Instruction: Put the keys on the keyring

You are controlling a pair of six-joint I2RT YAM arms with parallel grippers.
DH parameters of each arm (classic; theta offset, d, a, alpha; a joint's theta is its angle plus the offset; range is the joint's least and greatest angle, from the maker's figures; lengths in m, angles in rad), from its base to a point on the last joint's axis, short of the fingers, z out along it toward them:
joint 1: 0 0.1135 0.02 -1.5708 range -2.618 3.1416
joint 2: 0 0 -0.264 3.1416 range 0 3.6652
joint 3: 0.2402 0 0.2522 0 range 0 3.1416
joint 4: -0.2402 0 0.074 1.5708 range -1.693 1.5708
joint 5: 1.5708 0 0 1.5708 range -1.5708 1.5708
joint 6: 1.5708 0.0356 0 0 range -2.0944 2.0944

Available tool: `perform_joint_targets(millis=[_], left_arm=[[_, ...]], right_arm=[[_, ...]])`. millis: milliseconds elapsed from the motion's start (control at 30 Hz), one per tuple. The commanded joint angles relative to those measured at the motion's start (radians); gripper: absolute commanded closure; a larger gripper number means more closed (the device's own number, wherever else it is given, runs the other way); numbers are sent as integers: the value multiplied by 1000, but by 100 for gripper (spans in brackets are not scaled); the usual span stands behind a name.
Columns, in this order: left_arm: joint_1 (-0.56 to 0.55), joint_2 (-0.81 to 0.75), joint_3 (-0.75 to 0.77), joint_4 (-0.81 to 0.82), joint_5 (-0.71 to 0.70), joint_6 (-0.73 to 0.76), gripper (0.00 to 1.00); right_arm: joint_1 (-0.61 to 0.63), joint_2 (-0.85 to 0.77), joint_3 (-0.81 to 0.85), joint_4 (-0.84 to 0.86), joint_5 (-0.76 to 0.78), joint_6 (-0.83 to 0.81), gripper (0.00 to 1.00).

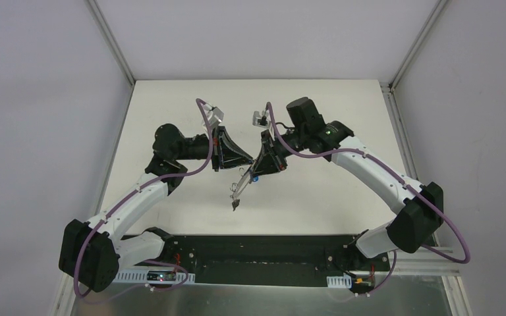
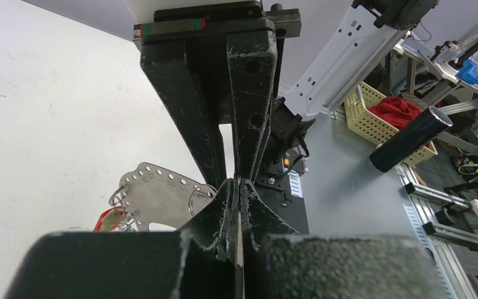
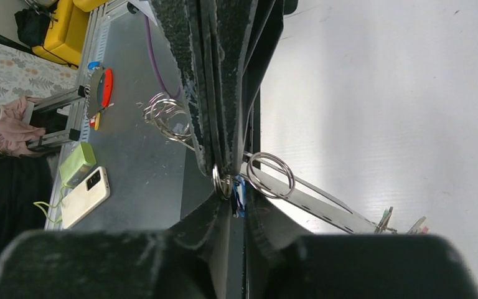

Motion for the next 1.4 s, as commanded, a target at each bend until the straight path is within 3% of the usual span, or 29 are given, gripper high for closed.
perform_joint_targets(millis=[0,167,400,733,1367], left_arm=[[-3,-22,3,85,0,-11,100],[-3,-19,6,83,0,-15,100],[-3,-18,8,84,0,-20,100],[-3,-15,7,78,-3,-13,100],[-3,-18,8,61,-2,-7,100]], right_arm=[[6,-18,45,10,-10,-19,80],[-20,-54,54,-12,-3,-38,68],[-53,-98,56,-16,-13,-45,66],[-55,-66,86,21,-26,20,66],[-36,-39,83,46,-30,47,78]])
